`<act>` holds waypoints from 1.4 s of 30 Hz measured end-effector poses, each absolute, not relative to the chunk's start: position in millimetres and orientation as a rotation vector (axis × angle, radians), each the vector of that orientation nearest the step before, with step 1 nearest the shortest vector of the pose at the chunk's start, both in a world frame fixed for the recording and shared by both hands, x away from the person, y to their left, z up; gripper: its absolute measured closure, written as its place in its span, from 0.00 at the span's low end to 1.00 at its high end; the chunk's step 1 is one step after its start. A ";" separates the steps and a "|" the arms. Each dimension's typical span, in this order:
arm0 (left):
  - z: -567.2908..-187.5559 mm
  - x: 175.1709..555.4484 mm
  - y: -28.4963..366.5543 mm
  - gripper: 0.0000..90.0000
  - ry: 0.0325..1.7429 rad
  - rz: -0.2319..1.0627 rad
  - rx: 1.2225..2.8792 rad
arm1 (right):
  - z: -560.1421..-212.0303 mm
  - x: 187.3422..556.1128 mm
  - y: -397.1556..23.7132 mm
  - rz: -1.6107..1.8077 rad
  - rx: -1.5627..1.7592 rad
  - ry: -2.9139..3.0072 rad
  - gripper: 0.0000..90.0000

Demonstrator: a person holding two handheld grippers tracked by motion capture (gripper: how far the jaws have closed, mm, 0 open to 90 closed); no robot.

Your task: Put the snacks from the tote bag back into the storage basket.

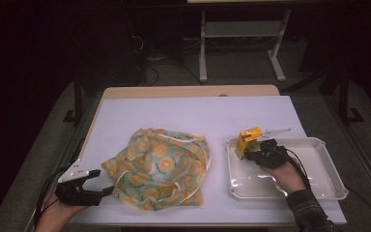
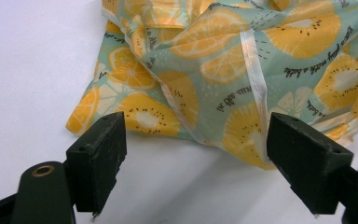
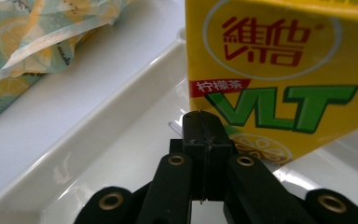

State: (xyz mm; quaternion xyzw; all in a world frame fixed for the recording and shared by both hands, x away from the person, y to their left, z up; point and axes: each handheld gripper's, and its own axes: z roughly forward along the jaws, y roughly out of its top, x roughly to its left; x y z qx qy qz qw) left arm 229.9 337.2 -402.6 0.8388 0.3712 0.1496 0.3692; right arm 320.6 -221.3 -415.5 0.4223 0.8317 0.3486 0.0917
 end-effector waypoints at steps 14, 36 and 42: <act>-402.8 230.2 344.0 0.22 0.963 0.401 2.160 | -416.7 332.6 -217.8 0.994 1.246 2.439 1.00; -404.4 232.3 340.2 0.22 0.936 0.385 2.188 | -407.7 314.5 -222.1 1.027 1.204 2.427 0.85; -404.0 232.4 339.0 0.22 0.926 0.377 2.182 | -406.6 299.4 -232.5 1.034 1.226 2.430 0.71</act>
